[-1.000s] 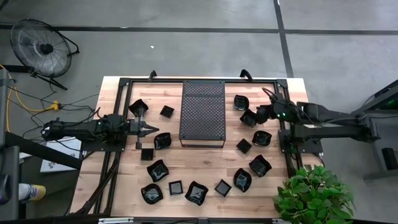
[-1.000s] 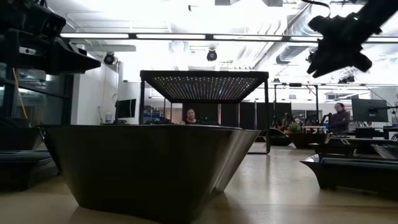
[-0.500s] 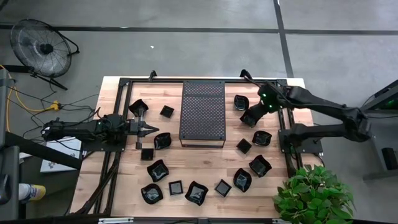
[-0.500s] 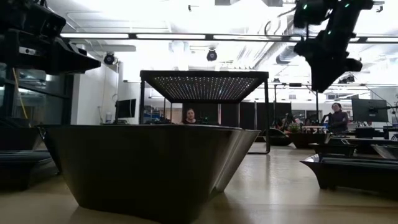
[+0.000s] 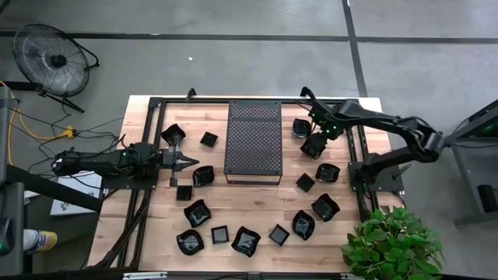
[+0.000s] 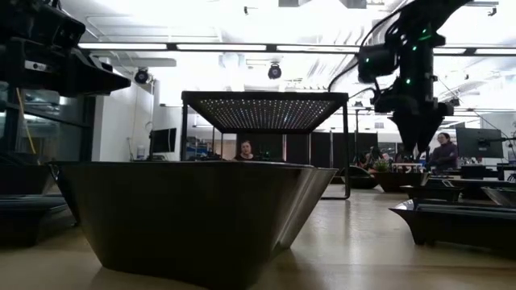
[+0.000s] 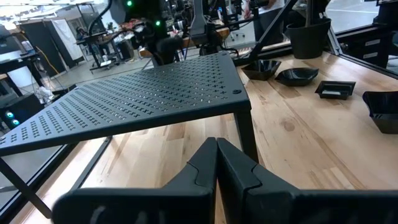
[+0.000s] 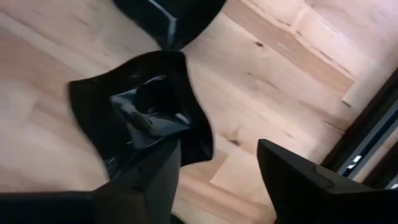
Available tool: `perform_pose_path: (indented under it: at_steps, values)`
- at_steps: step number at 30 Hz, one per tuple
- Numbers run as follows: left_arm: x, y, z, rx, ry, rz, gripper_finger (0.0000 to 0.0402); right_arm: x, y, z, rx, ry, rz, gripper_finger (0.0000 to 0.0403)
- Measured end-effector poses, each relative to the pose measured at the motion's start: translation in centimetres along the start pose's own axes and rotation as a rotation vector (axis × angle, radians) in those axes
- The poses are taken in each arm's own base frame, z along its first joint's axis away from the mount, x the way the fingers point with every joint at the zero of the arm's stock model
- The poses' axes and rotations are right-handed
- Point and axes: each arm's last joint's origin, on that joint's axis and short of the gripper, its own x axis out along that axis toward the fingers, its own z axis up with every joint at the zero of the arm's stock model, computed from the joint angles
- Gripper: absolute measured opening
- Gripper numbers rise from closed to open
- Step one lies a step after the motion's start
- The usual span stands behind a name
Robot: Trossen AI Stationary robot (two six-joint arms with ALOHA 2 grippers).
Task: Pick & Place Mini shaped plates
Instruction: Put the black distorted square plate on the shelf
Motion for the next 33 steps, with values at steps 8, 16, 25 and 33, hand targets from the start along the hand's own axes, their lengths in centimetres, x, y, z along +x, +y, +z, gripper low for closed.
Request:
perform_pose_path:
  at_steps: [8, 16, 25, 33]
  values:
    - [0.0, 0.0, 0.0, 0.0, 0.0, 0.0, 0.0001, 1.9, 0.0, 1.2, -0.006, 0.042, -0.018, 0.0238]
    - [0.0, 0.0, 0.0, 0.0, 0.0, 0.0, 0.0001, 4.0, 0.9, 2.6, -0.026, 0.055, 0.074, 0.0227]
    - [0.0, 0.0, 0.0, 0.0, 0.0, 0.0, 0.0001, 4.5, 0.9, 2.5, -0.052, 0.085, 0.051, 0.0207]
    - [0.0, 0.0, 0.0, 0.0, 0.0, 0.0, 0.0001, 4.5, 0.9, 2.5, -0.15, 0.089, 0.052, 0.0189]
